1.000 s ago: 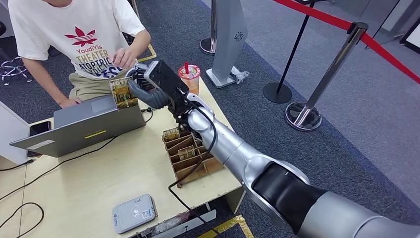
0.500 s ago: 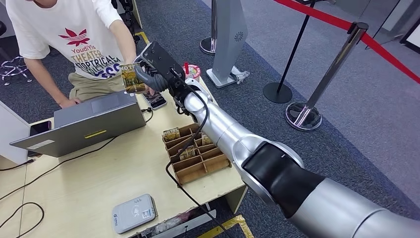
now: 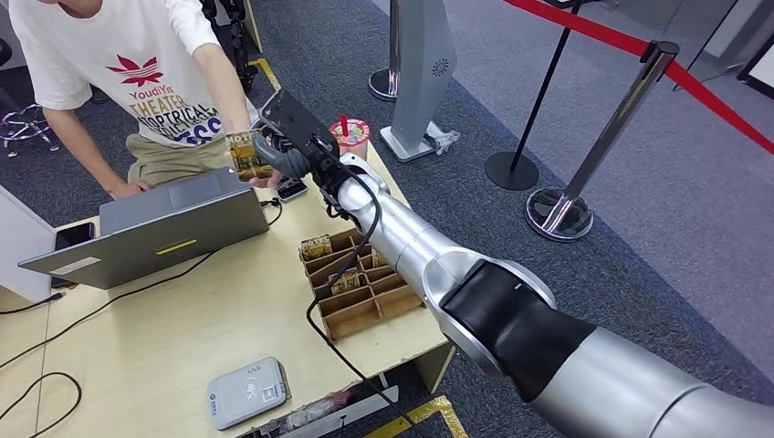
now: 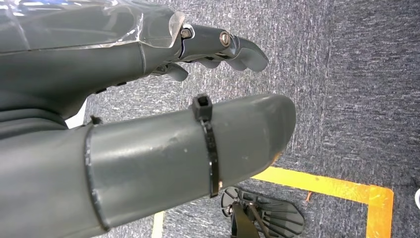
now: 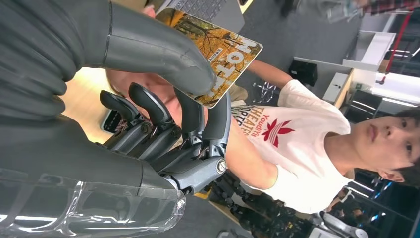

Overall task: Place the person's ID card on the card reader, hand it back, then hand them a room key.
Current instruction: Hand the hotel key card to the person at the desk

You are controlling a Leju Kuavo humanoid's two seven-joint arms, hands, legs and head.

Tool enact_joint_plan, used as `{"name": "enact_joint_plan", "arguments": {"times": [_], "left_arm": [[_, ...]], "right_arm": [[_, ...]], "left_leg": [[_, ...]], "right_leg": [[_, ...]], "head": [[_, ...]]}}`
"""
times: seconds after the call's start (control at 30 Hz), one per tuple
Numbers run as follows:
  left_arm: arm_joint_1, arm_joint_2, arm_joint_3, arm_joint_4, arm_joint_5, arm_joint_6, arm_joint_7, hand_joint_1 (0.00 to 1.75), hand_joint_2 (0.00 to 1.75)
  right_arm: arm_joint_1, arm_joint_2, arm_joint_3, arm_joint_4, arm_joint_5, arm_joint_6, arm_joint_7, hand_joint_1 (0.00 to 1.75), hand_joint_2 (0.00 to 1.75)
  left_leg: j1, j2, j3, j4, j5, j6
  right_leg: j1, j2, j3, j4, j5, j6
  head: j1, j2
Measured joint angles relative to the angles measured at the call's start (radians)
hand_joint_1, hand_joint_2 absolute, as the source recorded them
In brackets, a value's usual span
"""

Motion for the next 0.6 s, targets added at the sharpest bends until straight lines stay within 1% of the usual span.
{"name": "enact_joint_plan", "arguments": {"times": [0.07,0.1,0.13,0.6], "left_arm": [[0.001,0.001,0.000,0.000,0.000,0.000,-0.001,0.00,0.00],[0.001,0.001,0.000,0.000,0.000,0.000,-0.002,0.00,0.00],[0.001,0.001,0.000,0.000,0.000,0.000,-0.002,0.00,0.00],[0.002,0.005,0.000,0.000,-0.005,0.000,-0.002,0.00,0.00]], "right_arm": [[0.000,0.000,-0.002,0.010,0.002,0.002,-0.004,0.36,1.75],[0.000,0.000,-0.004,0.014,0.002,0.002,-0.005,0.06,1.75],[0.000,0.000,-0.005,0.018,0.002,0.003,-0.006,0.00,1.75],[0.006,0.000,-0.009,0.043,0.018,0.011,-0.025,0.00,1.75]], "left_leg": [[0.000,0.000,0.000,0.000,0.000,0.000],[0.000,0.000,0.000,0.000,0.000,0.000],[0.000,0.000,0.000,0.000,0.000,0.000],[0.000,0.000,0.000,0.000,0.000,0.000]], "right_leg": [[0.000,0.000,0.000,0.000,0.000,0.000],[0.000,0.000,0.000,0.000,0.000,0.000],[0.000,0.000,0.000,0.000,0.000,0.000],[0.000,0.000,0.000,0.000,0.000,0.000]], "head": [[0.000,0.000],[0.000,0.000],[0.000,0.000],[0.000,0.000]]}}
